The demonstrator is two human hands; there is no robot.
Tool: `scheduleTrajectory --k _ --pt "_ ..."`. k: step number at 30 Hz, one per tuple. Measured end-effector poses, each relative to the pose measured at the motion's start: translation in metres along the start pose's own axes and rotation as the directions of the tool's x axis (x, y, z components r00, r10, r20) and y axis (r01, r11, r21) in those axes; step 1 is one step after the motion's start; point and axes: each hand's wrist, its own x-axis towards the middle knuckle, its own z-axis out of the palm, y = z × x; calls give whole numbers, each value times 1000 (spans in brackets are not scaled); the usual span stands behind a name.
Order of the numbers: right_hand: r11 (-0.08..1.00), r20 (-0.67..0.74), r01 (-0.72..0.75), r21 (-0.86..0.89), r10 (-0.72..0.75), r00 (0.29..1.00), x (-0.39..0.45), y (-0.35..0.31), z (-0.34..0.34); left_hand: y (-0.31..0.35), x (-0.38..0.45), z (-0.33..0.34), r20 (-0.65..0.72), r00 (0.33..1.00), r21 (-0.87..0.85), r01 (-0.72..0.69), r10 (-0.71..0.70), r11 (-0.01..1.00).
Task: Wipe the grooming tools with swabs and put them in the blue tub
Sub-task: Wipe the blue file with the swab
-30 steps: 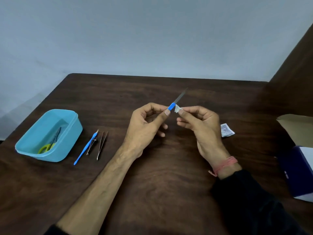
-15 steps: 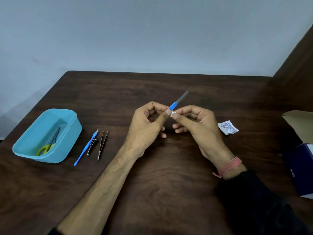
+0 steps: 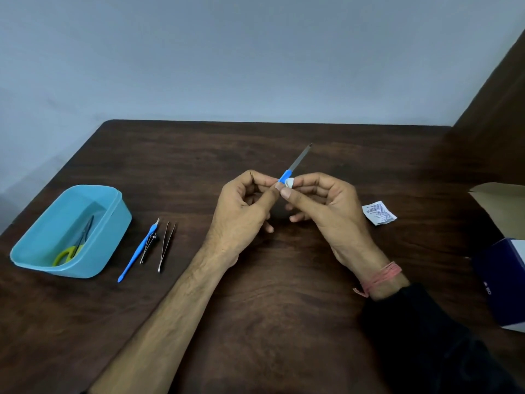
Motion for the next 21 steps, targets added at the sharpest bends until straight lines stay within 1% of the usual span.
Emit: scheduleTrajectory --k 4,8,11,15,17,21 --pt "1000 -32 10 10 -10 999 2 4 -1 2 -2 0 19 1000 8 13 -13 1000" --pt "999 -68 6 40 -3 998 2 3 0 0 -3 1 35 999 122 9 -14 993" --pt "1000 -80 18 11 -17 997 3 4 0 0 -4 3 49 998 204 20 -31 979" --pt "999 -62 42 -22 -43 997 2 4 0 0 -3 2 82 996 299 -2 -23 954" --pt "998 -71 52 -34 -54 996 2 4 0 0 0 -1 89 996 286 4 -31 958" --pt "998 -102 65 -14 -66 993 4 5 0 4 -2 1 78 996 145 38 -50 989"
